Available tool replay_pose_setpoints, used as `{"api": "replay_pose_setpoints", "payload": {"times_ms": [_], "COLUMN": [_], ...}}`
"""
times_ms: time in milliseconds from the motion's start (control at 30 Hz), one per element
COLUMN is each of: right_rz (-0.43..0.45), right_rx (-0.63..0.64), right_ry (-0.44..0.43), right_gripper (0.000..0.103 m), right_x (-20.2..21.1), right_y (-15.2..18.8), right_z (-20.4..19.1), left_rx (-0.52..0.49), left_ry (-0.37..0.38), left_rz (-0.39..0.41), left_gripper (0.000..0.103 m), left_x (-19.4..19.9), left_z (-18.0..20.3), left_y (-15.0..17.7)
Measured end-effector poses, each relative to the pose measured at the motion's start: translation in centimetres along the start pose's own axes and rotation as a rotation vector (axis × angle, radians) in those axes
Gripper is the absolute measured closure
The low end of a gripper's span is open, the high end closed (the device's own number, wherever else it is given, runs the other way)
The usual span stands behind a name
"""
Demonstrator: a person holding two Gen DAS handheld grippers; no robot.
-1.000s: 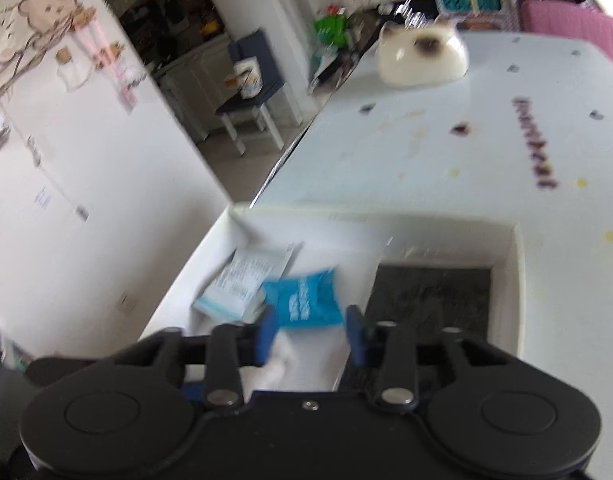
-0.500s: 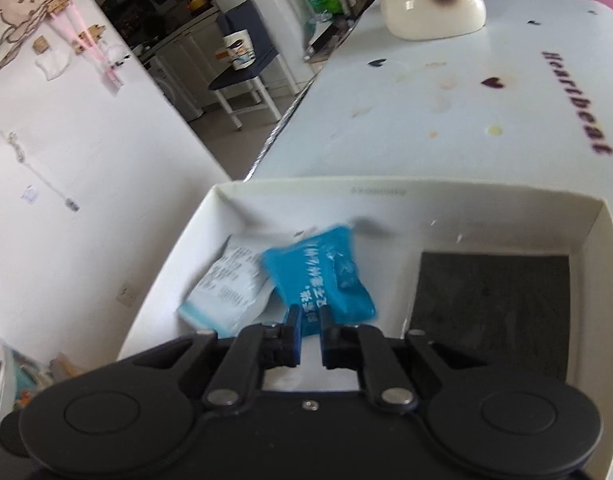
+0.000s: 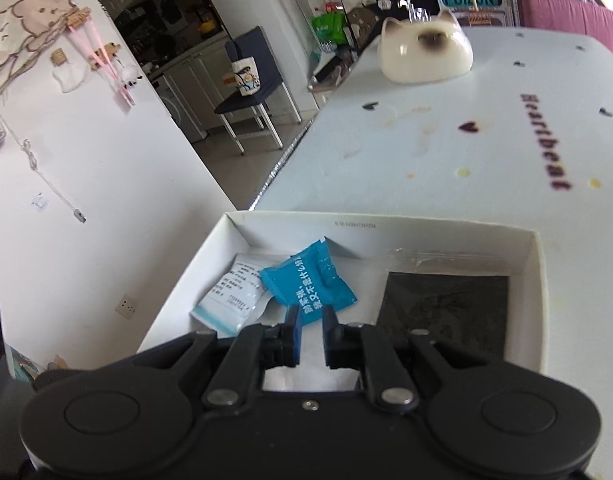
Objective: Organize soft objects
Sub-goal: 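Lower the cotton puff into the box and open the left gripper while the right releases the packet, then raise both open grippers away from the white box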
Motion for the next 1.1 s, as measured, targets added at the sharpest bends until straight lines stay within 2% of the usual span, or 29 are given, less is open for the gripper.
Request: {"api": "replay_pose_setpoints", "payload": {"times_ms": [300, 467, 567, 833, 967, 1100], "right_rz": [0.087, 0.139, 0.177, 0.296, 0.351, 0.401], "right_rx": [0.045, 0.070, 0.086, 0.092, 0.082, 0.104], "right_ry": [0.004, 0.028, 0.033, 0.075, 0.111, 0.156], "right_gripper": [0.082, 0.077, 0.072, 0.048, 0.041, 0.034], "right_x": [6.3, 9.4, 11.3, 15.9, 17.9, 19.5], "right_y": [1.1, 2.2, 3.0, 6.0, 8.1, 10.4], "right_z": [-0.3, -0.2, -0.1, 1.1, 2.2, 2.7], "left_rx": [-0.003, -0.018, -0.029, -0.028, -0.019, -0.013], "left_ry": [-0.005, -0.004, -0.018, -0.109, -0.156, -0.189], "left_rz": [0.069, 0.122, 0.162, 0.300, 0.378, 0.423], "left_gripper": [0.049, 0.039, 0.036, 0.019, 0.016, 0.011], "left_x": [4.1, 6.9, 8.3, 11.5, 13.1, 14.0], "left_z": [1.7, 3.5, 4.5, 6.2, 6.7, 7.3], "left_y": [0.5, 0.9, 1.2, 2.7, 4.0, 5.4]}}
Point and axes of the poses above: each gripper's, at about its wrist camera, not at the fingertips, and x roughly against the way its jaws point, z to its right, y to its underside, the point moved 3 cm from there along -x, roughly the way its jaws point, and after that the axes turned 2 degrees about y, right-handed, at the moved point
